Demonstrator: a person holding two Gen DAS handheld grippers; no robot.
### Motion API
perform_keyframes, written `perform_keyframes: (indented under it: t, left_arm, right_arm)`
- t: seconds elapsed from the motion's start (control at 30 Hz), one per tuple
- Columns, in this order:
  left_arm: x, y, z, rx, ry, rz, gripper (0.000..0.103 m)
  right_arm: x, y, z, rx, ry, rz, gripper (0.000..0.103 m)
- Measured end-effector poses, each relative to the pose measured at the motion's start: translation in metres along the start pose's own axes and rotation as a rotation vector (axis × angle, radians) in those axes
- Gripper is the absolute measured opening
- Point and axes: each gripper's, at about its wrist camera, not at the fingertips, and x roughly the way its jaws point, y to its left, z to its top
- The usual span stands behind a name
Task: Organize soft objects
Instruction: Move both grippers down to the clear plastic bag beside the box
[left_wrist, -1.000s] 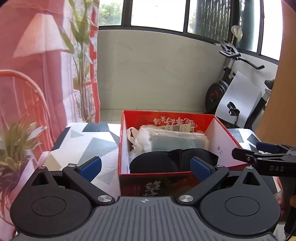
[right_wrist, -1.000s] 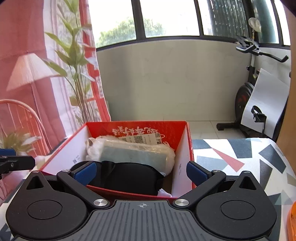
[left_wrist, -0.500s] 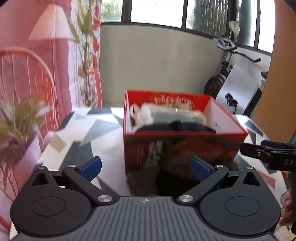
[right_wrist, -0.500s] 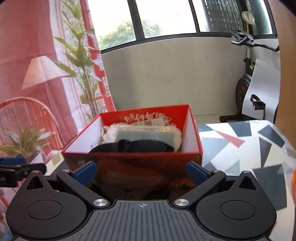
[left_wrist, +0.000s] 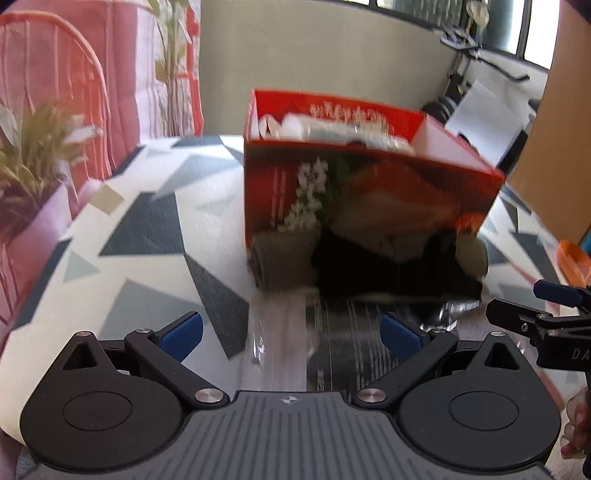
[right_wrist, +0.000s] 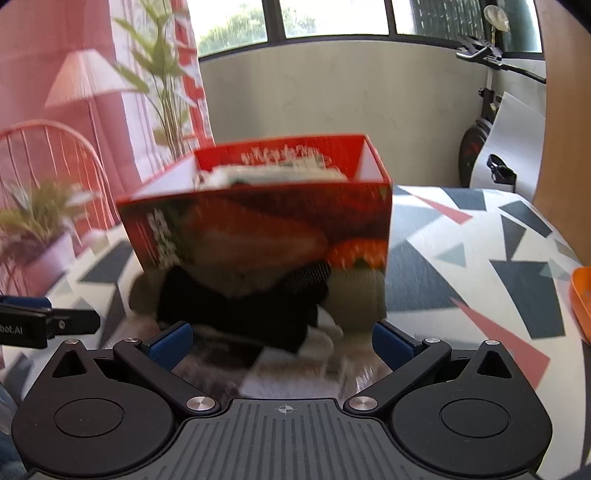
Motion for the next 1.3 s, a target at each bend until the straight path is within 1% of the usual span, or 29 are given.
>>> perform_keyframes:
  t: [0.07, 0.1, 0.3, 0.4, 0.5, 0.57, 0.7, 0.83, 1.03, 1.3]
  left_arm:
    - [0.007, -0.003, -0.006, 0.014, 0.041, -0.006, 0.103]
    - [0.009, -0.004, -0.008, 0.014, 0.048, -0.008, 0.103]
    - [0.022, 0.000, -0.019, 0.012, 0.099, -0.014, 0.103]
    - [0.029, 0.004, -0.021, -0.016, 0.129, -0.017, 0.103]
    - [0.035, 0.008, -0.023, -0.033, 0.156, -0.017, 0.103]
    - [0.039, 0.010, -0.024, -0.042, 0.166, -0.022, 0.103]
    - [0.045, 0.015, -0.025, -0.069, 0.175, -0.032, 0.103]
    - [0.048, 0.013, -0.025, -0.060, 0.175, -0.021, 0.103]
    - [0.047, 0.010, -0.026, -0.052, 0.170, -0.012, 0.103]
    - [0.047, 0.010, -0.025, -0.050, 0.173, -0.012, 0.103]
  right_arm:
    - [0.007, 0.002, -0.009, -0.023, 0.037, -0.037, 0.103]
    - [0.011, 0.001, -0.013, -0.029, 0.055, -0.053, 0.103]
    - [0.025, -0.012, -0.026, 0.039, 0.113, -0.073, 0.103]
    - [0.033, -0.017, -0.031, 0.063, 0.145, -0.062, 0.103]
    - [0.037, -0.021, -0.034, 0.096, 0.155, -0.035, 0.103]
    - [0.038, -0.021, -0.035, 0.095, 0.155, -0.030, 0.103]
    - [0.039, -0.020, -0.035, 0.088, 0.147, -0.028, 0.103]
    - [0.039, -0.020, -0.036, 0.095, 0.141, -0.031, 0.103]
    - [0.040, -0.021, -0.032, 0.106, 0.163, -0.032, 0.103]
    - [0.042, -0.021, -0.030, 0.090, 0.188, -0.023, 0.103]
